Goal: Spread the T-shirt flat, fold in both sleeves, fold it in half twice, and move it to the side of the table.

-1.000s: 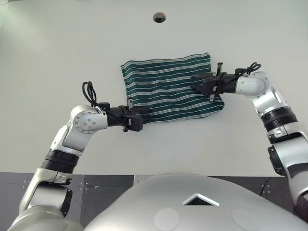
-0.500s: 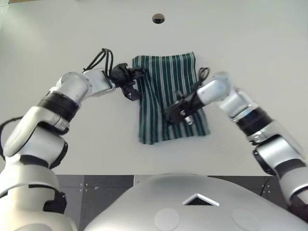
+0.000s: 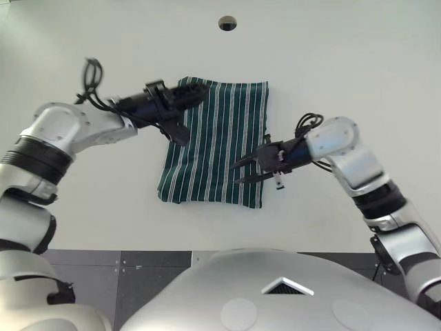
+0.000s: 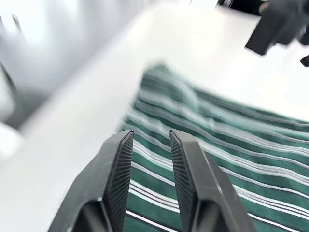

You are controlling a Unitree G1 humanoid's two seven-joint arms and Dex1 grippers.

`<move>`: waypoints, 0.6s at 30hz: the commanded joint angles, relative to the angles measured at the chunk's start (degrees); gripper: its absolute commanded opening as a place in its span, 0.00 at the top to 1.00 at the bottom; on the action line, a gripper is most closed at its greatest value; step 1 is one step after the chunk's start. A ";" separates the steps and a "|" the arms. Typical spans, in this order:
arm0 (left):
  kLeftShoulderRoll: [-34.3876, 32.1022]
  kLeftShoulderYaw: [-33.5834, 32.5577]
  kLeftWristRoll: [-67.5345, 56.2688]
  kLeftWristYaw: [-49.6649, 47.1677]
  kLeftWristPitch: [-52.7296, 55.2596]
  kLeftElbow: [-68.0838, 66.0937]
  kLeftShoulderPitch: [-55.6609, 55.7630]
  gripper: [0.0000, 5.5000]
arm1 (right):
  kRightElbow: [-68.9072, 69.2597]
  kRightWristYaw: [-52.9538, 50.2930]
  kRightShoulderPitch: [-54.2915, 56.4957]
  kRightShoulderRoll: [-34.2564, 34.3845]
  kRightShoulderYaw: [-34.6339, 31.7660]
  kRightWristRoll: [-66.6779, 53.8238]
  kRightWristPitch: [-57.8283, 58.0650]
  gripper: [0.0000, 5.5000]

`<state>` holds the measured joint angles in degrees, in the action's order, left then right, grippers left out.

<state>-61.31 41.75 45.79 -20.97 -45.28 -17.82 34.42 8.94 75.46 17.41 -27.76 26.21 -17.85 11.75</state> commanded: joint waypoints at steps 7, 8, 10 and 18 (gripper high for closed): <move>-33.76 -4.02 -34.52 18.58 -10.74 8.96 -41.00 0.71 | -0.65 -0.26 -23.05 -18.36 -18.38 7.86 -29.18 0.63; -34.70 -4.17 -33.49 19.23 -10.37 9.54 -43.65 0.68 | -2.54 -1.18 -24.34 -18.46 -18.64 10.09 -34.79 0.60; -33.50 -5.35 -29.94 20.90 -9.00 10.42 -46.96 0.63 | -5.87 -4.05 -24.93 -17.59 -17.85 14.86 -45.07 0.53; -18.86 -11.04 -13.41 25.87 -4.28 7.42 -47.03 0.53 | -15.12 -18.30 -20.75 -12.21 -9.72 35.58 -63.88 0.44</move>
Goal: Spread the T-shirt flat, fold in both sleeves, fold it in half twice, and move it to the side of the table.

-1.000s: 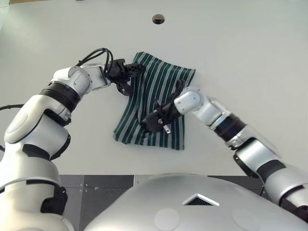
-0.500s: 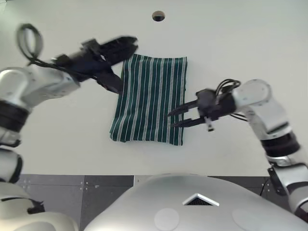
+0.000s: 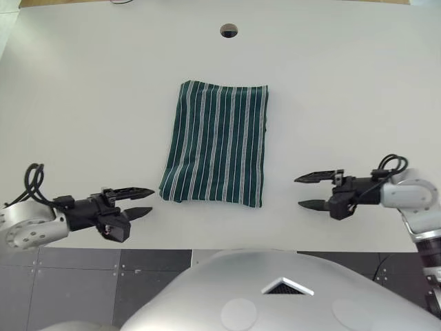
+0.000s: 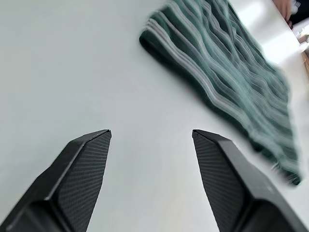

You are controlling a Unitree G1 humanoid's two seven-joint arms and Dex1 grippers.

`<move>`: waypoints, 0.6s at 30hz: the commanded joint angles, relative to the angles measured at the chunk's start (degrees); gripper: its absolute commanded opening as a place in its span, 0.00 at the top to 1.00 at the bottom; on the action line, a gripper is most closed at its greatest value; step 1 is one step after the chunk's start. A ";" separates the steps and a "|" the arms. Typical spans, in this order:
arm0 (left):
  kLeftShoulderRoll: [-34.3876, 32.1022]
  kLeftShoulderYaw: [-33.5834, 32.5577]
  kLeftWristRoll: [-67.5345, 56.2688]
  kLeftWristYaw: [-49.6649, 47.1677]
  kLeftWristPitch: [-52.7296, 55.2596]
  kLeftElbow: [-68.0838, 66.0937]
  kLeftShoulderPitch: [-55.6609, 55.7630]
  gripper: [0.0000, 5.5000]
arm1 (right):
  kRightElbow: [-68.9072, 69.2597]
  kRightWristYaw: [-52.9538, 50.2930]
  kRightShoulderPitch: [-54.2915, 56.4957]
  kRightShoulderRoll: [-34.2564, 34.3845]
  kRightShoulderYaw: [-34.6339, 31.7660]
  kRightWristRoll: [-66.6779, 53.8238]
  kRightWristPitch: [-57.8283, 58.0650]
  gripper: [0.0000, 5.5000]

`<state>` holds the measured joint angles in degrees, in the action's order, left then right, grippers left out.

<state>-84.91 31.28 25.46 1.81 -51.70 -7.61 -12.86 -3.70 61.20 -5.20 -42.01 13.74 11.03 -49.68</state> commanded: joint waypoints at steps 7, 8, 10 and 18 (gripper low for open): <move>11.70 -3.49 12.69 2.05 -0.81 -8.72 2.17 0.53 | -4.14 -11.45 4.34 4.77 9.40 14.64 -2.54 0.44; 12.43 -3.59 13.68 1.71 -1.28 -9.24 2.03 0.53 | -4.34 -12.20 4.81 4.98 10.16 15.33 -2.15 0.44; 14.08 -3.31 15.01 1.78 -2.33 -9.71 1.83 0.53 | -4.87 -13.60 5.94 5.94 11.84 17.07 -1.14 0.44; 17.56 -3.25 17.51 2.46 -4.48 -11.76 2.25 0.53 | -6.58 -19.25 9.97 8.97 16.51 24.27 5.05 0.44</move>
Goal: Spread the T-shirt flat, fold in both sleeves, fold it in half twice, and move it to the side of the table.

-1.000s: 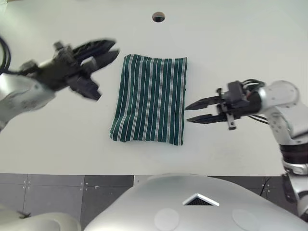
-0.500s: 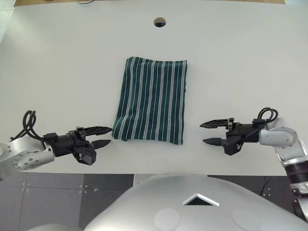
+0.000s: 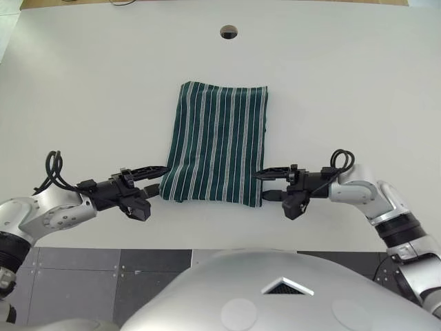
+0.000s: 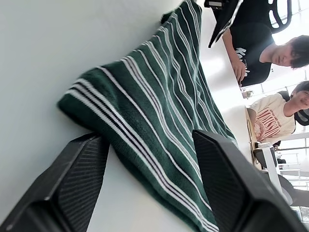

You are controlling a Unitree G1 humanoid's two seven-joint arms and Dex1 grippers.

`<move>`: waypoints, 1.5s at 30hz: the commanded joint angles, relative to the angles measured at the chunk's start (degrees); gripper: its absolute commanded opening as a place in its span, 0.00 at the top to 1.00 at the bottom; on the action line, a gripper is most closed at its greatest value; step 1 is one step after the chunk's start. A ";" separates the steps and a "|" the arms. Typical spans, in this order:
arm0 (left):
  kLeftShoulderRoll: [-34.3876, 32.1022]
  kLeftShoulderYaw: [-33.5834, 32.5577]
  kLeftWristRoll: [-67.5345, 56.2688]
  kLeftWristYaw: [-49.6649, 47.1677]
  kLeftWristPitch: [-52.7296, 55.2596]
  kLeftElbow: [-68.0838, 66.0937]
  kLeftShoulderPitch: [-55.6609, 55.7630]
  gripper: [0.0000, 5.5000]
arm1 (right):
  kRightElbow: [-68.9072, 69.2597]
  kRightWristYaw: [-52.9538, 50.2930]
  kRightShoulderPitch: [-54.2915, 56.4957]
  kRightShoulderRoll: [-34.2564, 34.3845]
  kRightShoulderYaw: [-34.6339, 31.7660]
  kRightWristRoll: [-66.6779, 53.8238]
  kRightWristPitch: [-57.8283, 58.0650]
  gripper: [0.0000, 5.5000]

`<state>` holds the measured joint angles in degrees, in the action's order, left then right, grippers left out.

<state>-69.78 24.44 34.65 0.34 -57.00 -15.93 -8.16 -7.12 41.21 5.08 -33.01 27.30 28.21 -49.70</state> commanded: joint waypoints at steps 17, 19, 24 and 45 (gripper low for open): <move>4.38 2.91 7.28 6.15 -0.36 -3.34 -1.68 0.82 | -2.47 0.64 2.92 0.64 9.45 5.37 13.24 0.80; 4.72 2.90 7.76 5.98 -0.61 -3.71 -1.31 0.90 | -2.86 0.04 3.23 0.58 9.64 5.20 13.48 0.89; 5.43 2.78 8.11 6.36 -1.46 -4.87 -0.54 0.98 | -4.30 -1.52 3.62 0.43 10.04 5.10 12.75 0.98; -21.77 -4.03 -67.41 44.56 37.71 49.73 -16.68 0.98 | 29.17 28.98 -4.96 -17.19 -1.59 -52.58 53.17 0.98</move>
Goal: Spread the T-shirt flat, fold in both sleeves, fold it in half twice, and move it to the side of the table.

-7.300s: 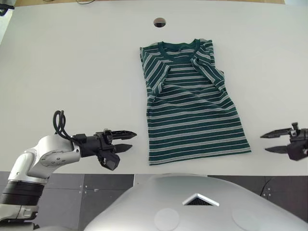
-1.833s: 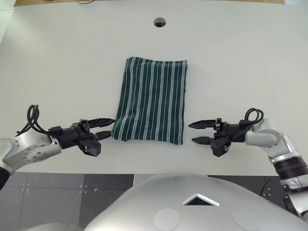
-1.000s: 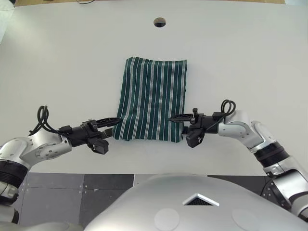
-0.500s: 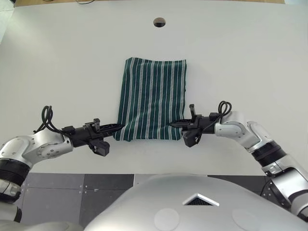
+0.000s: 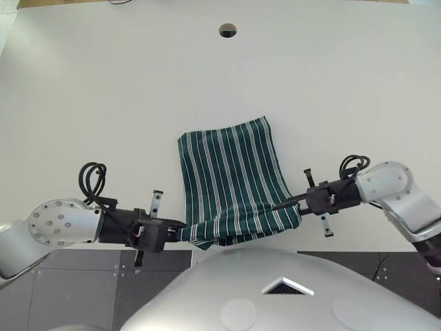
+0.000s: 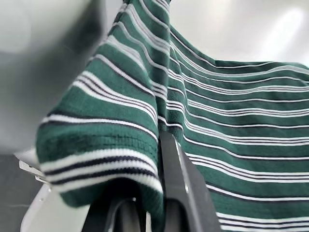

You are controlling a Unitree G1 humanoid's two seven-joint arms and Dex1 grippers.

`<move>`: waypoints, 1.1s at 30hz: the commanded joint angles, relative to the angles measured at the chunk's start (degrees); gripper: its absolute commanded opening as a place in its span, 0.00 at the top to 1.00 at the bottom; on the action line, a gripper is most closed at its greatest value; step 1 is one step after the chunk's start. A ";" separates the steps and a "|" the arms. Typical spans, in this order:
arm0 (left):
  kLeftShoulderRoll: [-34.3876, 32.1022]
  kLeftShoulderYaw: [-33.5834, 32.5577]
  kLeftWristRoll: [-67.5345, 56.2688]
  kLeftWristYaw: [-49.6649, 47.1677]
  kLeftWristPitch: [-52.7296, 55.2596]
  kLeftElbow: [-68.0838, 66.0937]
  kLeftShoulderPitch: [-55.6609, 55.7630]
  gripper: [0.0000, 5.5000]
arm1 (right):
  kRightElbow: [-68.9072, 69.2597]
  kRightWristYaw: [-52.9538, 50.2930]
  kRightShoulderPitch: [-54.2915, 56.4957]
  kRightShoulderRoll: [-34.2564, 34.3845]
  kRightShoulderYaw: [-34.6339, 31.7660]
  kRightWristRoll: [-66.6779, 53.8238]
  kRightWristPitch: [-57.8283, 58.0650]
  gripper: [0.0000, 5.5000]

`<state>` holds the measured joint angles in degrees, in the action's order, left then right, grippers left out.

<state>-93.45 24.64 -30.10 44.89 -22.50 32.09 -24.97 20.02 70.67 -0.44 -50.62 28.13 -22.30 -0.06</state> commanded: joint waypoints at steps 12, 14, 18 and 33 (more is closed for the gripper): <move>25.67 -11.72 -2.55 8.06 15.15 -18.36 12.64 0.98 | -8.69 -10.95 12.38 14.71 -5.86 0.65 16.20 0.98; 29.11 -11.34 -0.19 9.78 15.64 -22.75 14.38 0.98 | -12.62 -13.25 14.10 17.40 -5.85 2.97 15.67 0.98; 36.00 -12.08 2.85 11.12 17.79 -30.78 18.97 0.90 | -20.74 -17.43 17.22 22.60 -6.74 6.50 14.65 0.83; 47.57 -25.10 3.13 1.71 42.26 -52.23 34.57 0.76 | -30.78 -28.60 20.49 34.58 -11.65 14.51 -3.55 0.66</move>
<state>-47.40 1.39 -28.90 50.41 16.60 -17.72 7.07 -17.66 39.30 22.93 -15.98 12.54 -11.93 10.76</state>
